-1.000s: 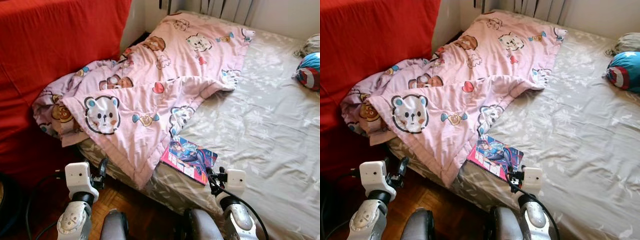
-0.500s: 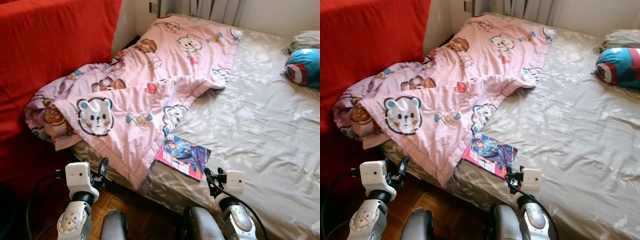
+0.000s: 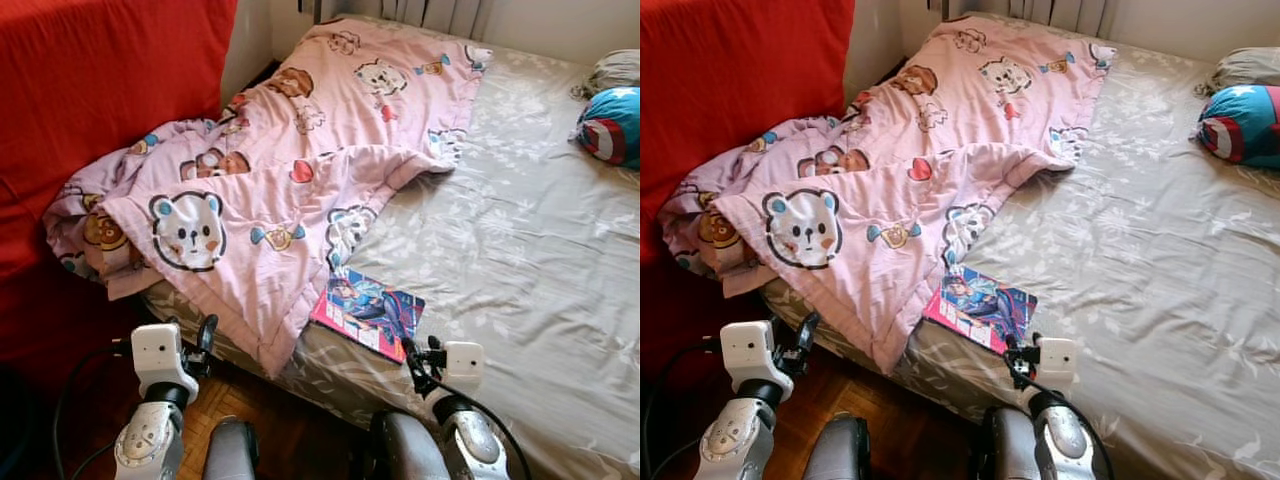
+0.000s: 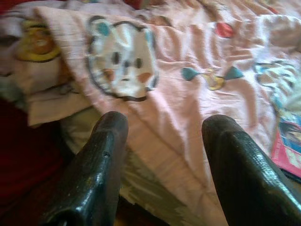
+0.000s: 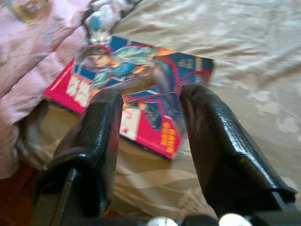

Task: Clean up the room

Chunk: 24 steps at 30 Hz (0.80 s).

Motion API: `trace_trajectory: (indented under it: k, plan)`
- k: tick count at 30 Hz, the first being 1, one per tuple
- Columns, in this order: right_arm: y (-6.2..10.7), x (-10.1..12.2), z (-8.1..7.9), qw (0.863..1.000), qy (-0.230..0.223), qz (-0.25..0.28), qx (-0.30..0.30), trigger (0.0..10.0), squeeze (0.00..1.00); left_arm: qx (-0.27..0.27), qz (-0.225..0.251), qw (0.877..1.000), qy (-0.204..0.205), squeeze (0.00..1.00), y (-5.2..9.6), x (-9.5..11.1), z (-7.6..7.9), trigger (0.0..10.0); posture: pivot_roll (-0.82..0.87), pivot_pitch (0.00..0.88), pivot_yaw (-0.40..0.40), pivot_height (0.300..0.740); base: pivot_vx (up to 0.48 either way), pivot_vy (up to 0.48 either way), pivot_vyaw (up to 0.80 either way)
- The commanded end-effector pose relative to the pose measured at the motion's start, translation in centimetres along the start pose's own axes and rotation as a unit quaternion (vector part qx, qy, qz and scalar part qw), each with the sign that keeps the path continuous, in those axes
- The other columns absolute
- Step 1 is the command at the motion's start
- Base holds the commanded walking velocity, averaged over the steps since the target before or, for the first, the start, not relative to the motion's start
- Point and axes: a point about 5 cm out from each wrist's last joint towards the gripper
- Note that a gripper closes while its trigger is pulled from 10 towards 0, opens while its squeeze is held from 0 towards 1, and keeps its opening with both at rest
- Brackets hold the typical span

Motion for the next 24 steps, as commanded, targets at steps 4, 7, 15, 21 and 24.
trace_trajectory:
  k: [4, 7, 15, 21, 24]
  plan:
    - [0.5, -1.0, 0.0, 1.000, -0.007, -0.021, -0.002, 10.0, 0.00, 0.003, -0.010, 1.000, 0.000, 0.00, 0.4, -0.2, -0.2, 10.0, 0.01, 0.210, -0.026, 0.625, 0.000, 0.000, 0.51]
    - [0.5, -1.1, 0.1, 1.000, -0.010, -0.023, -0.006, 10.0, 0.00, 0.002, -0.010, 1.000, 0.000, 0.00, 0.4, -0.2, -0.2, 10.0, 0.01, 0.211, -0.025, 0.625, 0.000, 0.000, 0.00]
    - [0.3, -0.9, 0.2, 1.000, -0.015, -0.018, -0.014, 10.0, 0.00, -0.005, -0.016, 1.000, 0.001, 0.00, 0.2, -0.4, 0.1, 10.0, 0.01, 0.219, -0.019, 0.625, 0.000, 0.000, 0.00]
    - [-0.3, -1.3, 0.4, 0.998, -0.010, -0.051, -0.029, 10.0, 0.00, -0.018, -0.014, 1.000, -0.002, 0.00, -0.7, 0.0, 0.5, 10.0, 0.03, 0.251, -0.005, 0.625, 0.000, 0.000, 0.00]
    - [-0.6, -1.2, 0.7, 0.997, -0.029, -0.060, -0.046, 10.0, 0.00, -0.019, -0.010, 1.000, -0.007, 0.00, -1.1, 0.4, 0.3, 10.0, 0.04, 0.271, 0.001, 0.625, 0.000, 0.000, 0.00]
Point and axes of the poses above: a point about 5 cm out from each wrist's last joint towards the gripper, its own y axis pointing back from the gripper into the wrist, its own x axis along the axis of the wrist's last joint, z = x × y, and after that the axes turned 2 degrees about y, right-handed
